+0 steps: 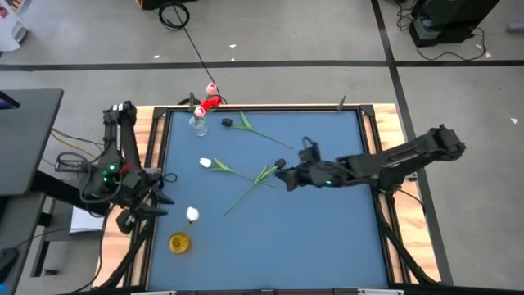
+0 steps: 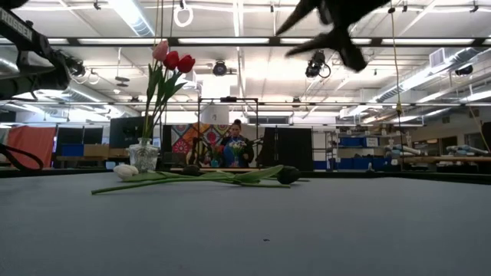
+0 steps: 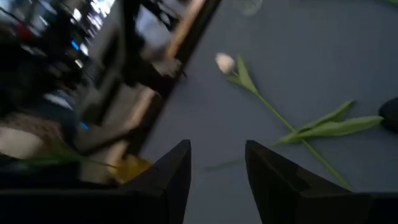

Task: Sort flowers into vase by color
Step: Put the white flower into the yellow vase

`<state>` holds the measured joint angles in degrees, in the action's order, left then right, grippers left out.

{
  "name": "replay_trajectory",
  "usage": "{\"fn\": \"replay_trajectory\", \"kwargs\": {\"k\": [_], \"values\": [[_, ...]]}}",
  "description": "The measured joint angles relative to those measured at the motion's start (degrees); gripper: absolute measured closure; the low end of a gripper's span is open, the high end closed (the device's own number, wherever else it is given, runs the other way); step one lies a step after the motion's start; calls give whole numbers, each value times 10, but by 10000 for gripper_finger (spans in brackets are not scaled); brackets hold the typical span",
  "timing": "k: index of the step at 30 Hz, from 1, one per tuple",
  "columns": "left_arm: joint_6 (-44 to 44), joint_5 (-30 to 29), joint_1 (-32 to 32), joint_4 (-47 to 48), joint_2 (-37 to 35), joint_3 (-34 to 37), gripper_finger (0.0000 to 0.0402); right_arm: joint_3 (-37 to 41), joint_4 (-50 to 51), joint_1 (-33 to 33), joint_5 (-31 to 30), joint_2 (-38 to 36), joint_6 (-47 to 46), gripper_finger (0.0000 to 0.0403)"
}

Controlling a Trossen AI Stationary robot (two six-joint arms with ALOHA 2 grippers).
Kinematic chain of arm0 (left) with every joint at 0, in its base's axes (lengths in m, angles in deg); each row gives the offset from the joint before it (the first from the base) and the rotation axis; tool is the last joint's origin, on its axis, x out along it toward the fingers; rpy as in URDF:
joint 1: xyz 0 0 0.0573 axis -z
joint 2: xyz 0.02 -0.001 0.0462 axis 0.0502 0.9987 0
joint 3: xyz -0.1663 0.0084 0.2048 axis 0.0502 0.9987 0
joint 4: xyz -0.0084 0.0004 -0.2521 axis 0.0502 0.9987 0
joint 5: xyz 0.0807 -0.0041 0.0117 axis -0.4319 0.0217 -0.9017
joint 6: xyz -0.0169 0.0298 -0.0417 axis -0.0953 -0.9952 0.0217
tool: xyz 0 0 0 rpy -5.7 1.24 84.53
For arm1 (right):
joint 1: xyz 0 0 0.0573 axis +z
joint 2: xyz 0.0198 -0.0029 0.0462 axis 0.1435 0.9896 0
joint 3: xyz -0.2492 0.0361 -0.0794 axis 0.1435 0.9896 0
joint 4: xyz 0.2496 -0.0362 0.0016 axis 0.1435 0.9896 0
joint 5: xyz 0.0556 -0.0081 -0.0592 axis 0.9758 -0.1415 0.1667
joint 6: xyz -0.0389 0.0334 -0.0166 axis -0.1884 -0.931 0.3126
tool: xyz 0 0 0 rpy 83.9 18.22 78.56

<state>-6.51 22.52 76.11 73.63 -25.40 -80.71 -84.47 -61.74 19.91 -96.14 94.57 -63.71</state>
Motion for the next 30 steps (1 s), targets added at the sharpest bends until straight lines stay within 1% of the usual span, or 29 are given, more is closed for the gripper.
{"fn": "replay_trajectory", "kwargs": {"k": [3,8,9,11,13,17,21,25,30], "values": [[-7,-51,0,20,-9,0,226,0,-8,-35,63,45,26,243],[-36,-185,-2,26,-9,0,226,-8,-64,-88,164,133,116,243],[-36,-202,-6,26,-9,0,226,-19,-80,-95,183,154,141,243],[-33,-212,-18,23,-9,0,226,-52,-95,-104,206,191,200,243],[-32,-212,-33,23,-9,0,226,-99,-81,-110,213,229,260,243],[-43,-212,-61,23,-9,0,226,-193,-1,-125,214,310,366,243],[-46,-214,-89,23,-9,0,226,-275,63,-138,203,376,433,243],[-38,-252,-118,23,-8,0,226,-330,90,-147,198,427,495,243],[-45,-255,-151,25,-8,0,226,-372,90,-158,197,476,557,243]]}}
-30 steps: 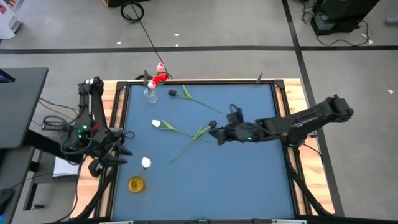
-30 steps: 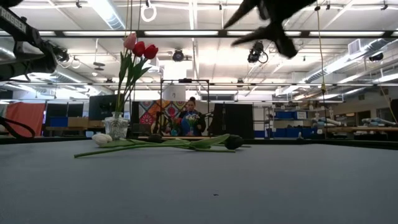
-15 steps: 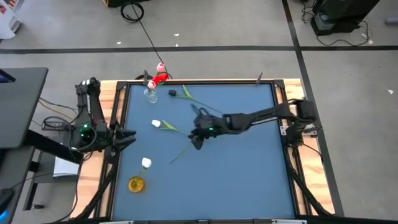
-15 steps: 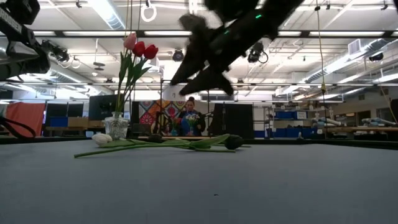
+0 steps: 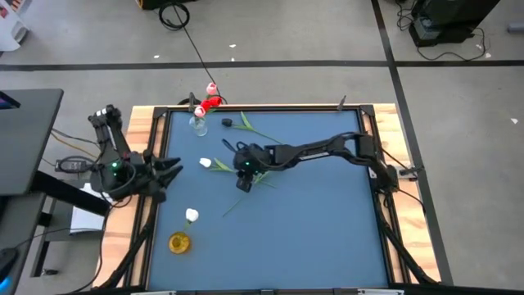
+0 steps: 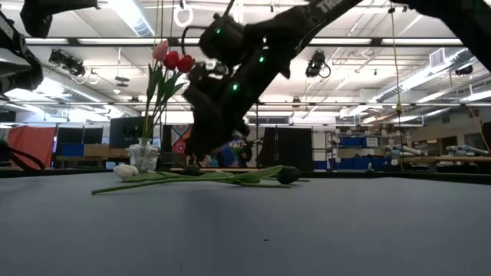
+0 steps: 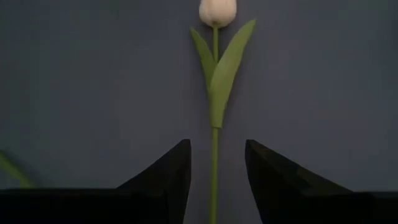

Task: Sort flowers into vase by color
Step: Put the white flower into the yellow vase

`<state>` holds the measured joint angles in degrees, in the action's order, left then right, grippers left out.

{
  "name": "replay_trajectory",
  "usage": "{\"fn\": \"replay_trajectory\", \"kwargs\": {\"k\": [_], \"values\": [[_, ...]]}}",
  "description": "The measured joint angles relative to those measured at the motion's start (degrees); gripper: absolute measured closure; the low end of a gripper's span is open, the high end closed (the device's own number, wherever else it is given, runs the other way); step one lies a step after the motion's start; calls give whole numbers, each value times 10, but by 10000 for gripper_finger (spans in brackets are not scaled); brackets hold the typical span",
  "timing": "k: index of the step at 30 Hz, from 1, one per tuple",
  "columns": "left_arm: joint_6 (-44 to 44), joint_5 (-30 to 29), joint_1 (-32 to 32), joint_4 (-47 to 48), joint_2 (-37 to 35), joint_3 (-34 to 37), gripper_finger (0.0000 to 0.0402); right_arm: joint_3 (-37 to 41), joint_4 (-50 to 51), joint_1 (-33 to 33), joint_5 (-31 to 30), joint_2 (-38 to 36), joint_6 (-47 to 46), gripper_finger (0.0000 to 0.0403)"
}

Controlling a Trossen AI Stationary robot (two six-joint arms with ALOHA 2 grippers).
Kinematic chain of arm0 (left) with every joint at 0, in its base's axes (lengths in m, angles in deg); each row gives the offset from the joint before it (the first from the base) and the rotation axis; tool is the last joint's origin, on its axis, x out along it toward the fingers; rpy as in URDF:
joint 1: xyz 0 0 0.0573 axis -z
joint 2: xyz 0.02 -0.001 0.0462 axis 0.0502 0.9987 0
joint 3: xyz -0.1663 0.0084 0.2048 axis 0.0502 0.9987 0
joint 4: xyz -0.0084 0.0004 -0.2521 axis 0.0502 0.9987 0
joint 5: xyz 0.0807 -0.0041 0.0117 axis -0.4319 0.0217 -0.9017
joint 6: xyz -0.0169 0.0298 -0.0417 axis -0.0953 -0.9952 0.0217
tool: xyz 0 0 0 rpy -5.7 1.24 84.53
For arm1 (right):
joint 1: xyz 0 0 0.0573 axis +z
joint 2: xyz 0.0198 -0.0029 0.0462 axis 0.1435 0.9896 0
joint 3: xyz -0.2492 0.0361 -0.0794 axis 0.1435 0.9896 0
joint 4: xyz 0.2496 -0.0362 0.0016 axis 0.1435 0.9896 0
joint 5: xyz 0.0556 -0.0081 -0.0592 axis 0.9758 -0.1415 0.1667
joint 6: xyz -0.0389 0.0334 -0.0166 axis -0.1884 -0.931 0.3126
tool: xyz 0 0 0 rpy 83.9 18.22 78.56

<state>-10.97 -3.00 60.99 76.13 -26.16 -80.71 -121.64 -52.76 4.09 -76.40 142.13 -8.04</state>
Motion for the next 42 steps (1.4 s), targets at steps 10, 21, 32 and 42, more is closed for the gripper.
{"fn": "replay_trajectory", "kwargs": {"k": [10,21,32,42], "values": [[-1,0,-28,3,0,0,226,-15,14,-9,21,57,50,247],[10,2,-43,-10,0,0,226,-15,41,-9,22,54,-7,388],[-29,85,-53,-71,19,0,226,-13,78,-9,46,7,-116,396],[-17,119,-53,-96,19,0,226,-13,50,6,-38,-102,-150,398]]}}
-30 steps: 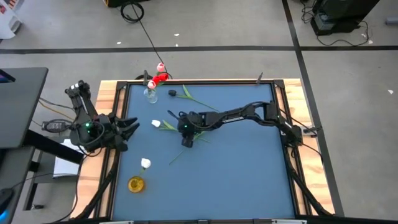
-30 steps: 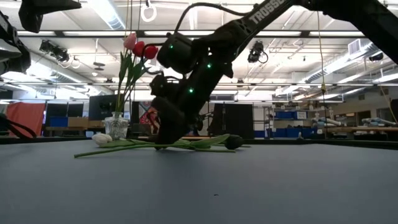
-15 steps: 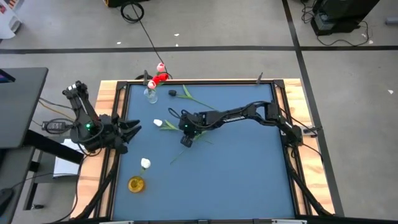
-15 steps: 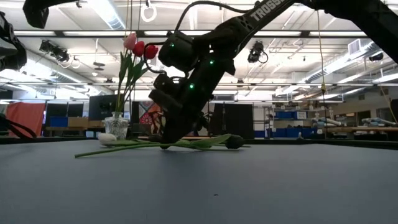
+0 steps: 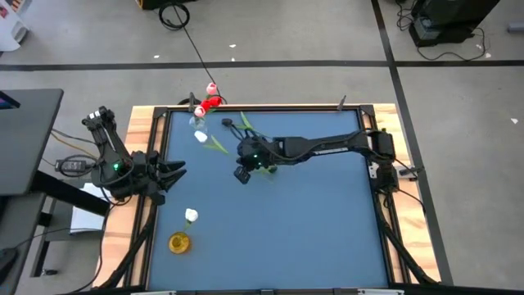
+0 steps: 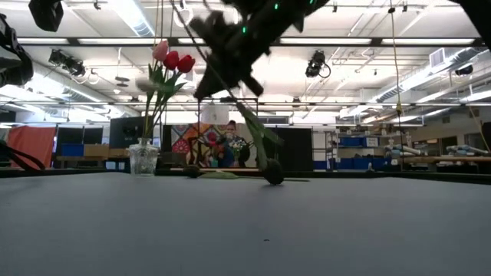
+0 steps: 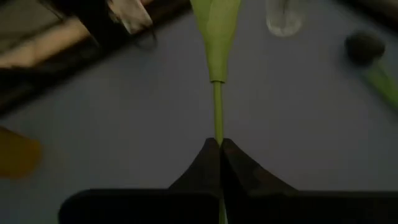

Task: Sort flowers into vase by color
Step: Put the white flower into the yellow vase

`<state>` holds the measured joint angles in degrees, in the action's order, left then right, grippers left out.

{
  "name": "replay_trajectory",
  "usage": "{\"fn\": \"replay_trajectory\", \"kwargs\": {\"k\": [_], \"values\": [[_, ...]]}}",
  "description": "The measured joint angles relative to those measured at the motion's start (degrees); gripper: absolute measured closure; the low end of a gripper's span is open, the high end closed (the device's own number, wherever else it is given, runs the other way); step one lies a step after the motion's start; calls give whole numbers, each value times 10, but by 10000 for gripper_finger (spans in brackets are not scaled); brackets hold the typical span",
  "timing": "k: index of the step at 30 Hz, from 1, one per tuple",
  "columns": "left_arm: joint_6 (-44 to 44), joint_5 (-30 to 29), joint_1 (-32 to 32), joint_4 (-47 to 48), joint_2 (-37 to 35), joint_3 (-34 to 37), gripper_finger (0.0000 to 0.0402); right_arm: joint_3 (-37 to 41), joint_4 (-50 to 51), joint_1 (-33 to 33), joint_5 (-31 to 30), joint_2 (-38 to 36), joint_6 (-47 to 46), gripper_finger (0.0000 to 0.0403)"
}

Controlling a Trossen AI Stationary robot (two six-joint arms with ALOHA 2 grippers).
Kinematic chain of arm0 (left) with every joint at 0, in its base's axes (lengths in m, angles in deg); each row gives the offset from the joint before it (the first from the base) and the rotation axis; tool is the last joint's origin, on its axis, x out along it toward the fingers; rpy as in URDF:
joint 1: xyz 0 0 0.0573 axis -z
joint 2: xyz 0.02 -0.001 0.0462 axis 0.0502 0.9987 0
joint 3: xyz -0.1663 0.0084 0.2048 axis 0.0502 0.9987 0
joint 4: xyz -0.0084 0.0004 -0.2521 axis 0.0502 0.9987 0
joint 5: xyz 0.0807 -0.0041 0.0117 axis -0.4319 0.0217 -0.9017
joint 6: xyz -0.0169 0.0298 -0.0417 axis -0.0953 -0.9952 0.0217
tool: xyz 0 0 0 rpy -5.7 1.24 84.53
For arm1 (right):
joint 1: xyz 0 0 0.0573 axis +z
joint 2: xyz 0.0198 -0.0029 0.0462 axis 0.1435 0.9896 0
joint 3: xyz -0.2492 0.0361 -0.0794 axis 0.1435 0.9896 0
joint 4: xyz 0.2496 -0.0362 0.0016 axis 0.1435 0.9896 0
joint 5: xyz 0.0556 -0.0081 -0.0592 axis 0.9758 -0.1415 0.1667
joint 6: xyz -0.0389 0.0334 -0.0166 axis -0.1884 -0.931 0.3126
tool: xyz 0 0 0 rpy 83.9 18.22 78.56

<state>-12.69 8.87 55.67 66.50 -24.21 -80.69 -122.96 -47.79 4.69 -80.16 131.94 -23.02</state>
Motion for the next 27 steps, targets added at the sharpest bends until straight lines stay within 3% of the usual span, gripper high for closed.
{"fn": "replay_trajectory", "kwargs": {"k": [6,11,23,27], "values": [[1,3,0,-11,0,0,226,0,-51,9,-12,-44,10,398],[-12,39,0,-51,5,0,226,0,-116,28,-11,-62,32,398],[-79,68,0,-204,88,0,226,0,-257,62,20,-67,52,398],[-101,80,0,-205,108,-30,226,0,-309,71,46,-67,68,398]]}}
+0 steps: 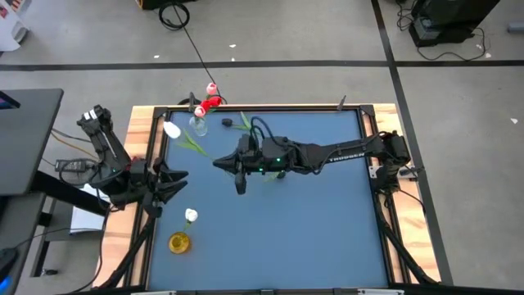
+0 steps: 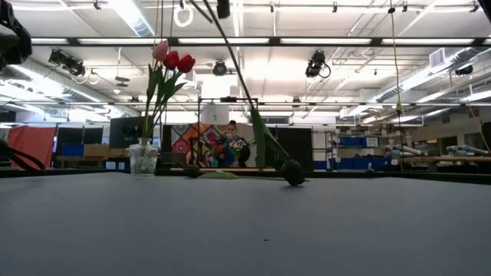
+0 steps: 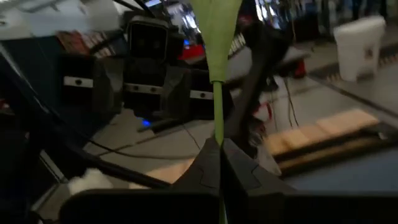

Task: Sort flowers into vase by color
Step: Put the white flower into the yellow vase

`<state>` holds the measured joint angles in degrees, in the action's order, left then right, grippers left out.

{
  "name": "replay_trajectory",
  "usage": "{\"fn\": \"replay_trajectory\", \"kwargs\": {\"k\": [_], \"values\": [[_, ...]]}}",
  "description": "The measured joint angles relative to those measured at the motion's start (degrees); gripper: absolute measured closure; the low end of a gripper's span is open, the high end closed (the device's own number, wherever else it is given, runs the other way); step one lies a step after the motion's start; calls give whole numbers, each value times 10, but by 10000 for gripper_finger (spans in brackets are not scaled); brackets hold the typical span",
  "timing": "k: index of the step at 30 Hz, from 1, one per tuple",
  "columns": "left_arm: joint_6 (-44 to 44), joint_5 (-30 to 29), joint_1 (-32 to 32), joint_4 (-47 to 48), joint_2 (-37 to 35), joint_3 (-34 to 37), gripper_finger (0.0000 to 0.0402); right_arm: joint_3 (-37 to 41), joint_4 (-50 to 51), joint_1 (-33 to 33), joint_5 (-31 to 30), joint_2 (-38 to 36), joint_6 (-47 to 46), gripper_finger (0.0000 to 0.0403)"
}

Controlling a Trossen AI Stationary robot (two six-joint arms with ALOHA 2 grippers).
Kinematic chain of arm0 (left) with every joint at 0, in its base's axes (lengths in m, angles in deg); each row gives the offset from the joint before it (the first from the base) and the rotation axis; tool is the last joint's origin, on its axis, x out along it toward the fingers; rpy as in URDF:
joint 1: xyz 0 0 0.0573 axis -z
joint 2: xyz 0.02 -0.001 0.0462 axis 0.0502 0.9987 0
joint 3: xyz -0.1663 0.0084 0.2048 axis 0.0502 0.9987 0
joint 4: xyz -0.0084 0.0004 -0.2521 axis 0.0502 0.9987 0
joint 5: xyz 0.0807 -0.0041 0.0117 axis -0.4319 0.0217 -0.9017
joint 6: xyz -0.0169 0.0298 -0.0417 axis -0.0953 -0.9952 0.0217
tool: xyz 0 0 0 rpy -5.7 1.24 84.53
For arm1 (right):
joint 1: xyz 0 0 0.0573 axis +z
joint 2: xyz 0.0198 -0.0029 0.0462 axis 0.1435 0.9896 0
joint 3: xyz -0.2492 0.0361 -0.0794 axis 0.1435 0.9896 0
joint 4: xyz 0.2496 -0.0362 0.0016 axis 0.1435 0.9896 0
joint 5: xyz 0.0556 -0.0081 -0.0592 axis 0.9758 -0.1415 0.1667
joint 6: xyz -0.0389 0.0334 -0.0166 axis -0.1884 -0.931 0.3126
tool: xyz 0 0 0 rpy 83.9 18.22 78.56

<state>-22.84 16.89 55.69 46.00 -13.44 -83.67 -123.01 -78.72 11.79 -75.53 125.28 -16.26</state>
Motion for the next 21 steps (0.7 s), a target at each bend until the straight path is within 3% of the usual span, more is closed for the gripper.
{"fn": "replay_trajectory", "kwargs": {"k": [9,15,21], "values": [[-140,19,0,52,53,-135,226,0,-80,7,40,0,8,398],[-123,37,0,155,82,-209,226,0,-142,14,52,0,9,397],[-97,36,-14,173,91,-230,226,0,-194,14,86,0,24,397]]}}
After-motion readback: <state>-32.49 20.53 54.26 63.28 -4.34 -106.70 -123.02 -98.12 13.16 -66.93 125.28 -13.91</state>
